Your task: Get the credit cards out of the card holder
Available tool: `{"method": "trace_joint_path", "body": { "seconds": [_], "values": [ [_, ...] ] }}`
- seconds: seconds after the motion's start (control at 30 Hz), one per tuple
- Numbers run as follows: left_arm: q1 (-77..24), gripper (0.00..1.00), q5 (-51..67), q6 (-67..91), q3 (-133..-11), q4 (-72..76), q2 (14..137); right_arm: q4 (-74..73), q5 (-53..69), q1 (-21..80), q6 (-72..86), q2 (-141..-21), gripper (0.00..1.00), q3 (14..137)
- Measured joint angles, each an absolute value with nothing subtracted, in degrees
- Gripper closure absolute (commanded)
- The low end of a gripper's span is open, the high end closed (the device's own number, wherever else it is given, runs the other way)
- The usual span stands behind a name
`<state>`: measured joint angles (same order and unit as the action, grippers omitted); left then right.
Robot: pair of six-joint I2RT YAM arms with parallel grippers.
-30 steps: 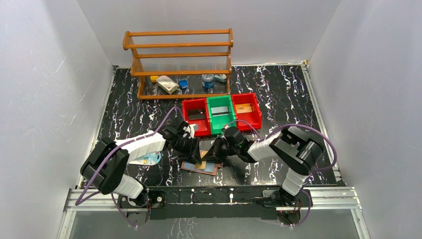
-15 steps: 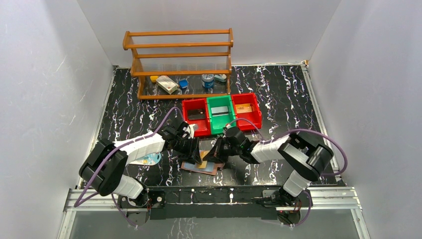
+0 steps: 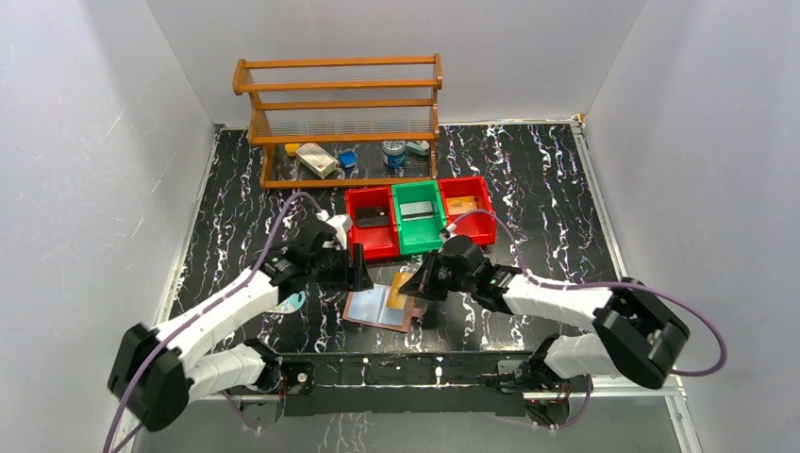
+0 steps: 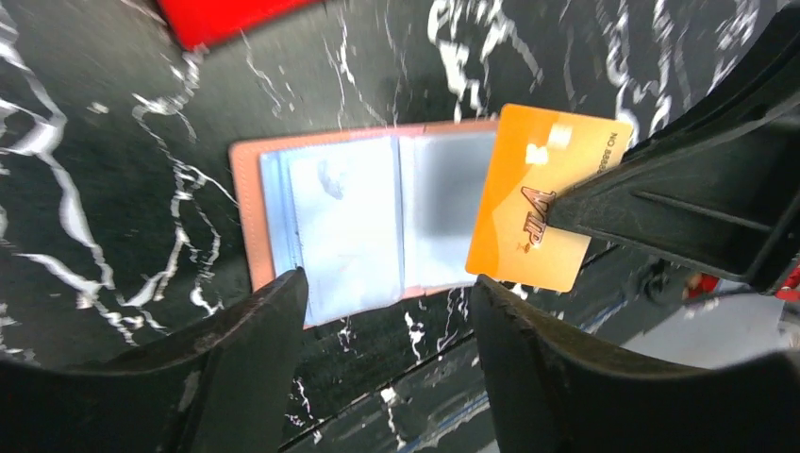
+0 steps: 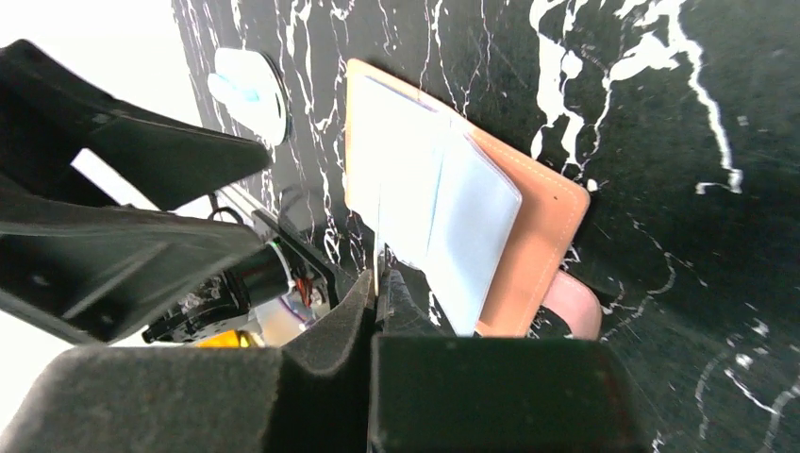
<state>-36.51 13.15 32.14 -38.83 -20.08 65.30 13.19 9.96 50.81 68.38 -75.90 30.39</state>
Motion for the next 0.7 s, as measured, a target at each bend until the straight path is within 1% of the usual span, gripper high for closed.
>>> {"method": "trace_joint_path", "body": {
  "seconds": [0.1,0.2,0.3,0.37,0.53,0.7],
  "values": [
    [-36.5,0.29,7.9,32.7,-38.8,-20.7,58.3,7.8,6.0,50.7,64.9,-70.4,1.00,30.9],
    [-36.5,0.19,3.0,33.1,-38.8,-22.5,53.8,1.7,0.7,50.7,59.8,-65.3,1.00,33.5],
    [-36.5,0.08,-2.0,33.2,-38.8,-24.8,50.2,-3.0,-5.9,50.6,53.2,-61.2,1.00,37.4],
    [-36.5,0.02,-5.2,33.0,-38.8,-25.9,47.9,-5.1,-11.1,50.6,48.3,-58.7,1.00,39.5],
    [-36.4,0.02,-13.6,32.2,-39.0,-28.3,43.4,-7.6,-24.0,50.6,35.8,-54.6,1.00,41.7],
    [-36.4,0.02,-19.9,29.5,-38.9,-28.7,41.3,-7.1,-32.7,50.6,22.4,-54.6,1.00,41.9]
  ]
}}
